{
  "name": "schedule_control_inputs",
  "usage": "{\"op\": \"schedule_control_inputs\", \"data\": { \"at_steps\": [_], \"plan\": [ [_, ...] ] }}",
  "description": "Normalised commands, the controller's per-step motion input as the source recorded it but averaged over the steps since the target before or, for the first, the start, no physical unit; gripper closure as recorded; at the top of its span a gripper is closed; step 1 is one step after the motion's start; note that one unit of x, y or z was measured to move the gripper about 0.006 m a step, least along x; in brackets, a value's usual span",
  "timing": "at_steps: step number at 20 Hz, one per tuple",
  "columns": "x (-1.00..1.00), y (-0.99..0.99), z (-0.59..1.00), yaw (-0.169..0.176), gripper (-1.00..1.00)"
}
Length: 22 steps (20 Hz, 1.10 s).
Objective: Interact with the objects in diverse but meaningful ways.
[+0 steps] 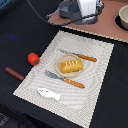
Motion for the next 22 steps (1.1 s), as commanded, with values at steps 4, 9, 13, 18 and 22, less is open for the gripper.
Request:
{"op": "schedule_control_inputs", "data": {
  "at_steps": [4,9,13,18,22],
  "plan": [
    [0.65,0.71,0.16,0.0,1.0],
    [0.49,0.81,0.14,0.0,1.0],
    [0.45,0.87,0.22,0.0,1.0],
    [0.46,0.86,0.25,0.0,1.0],
    [0.41,0.61,0.21,0.0,1.0]
  ]
}}
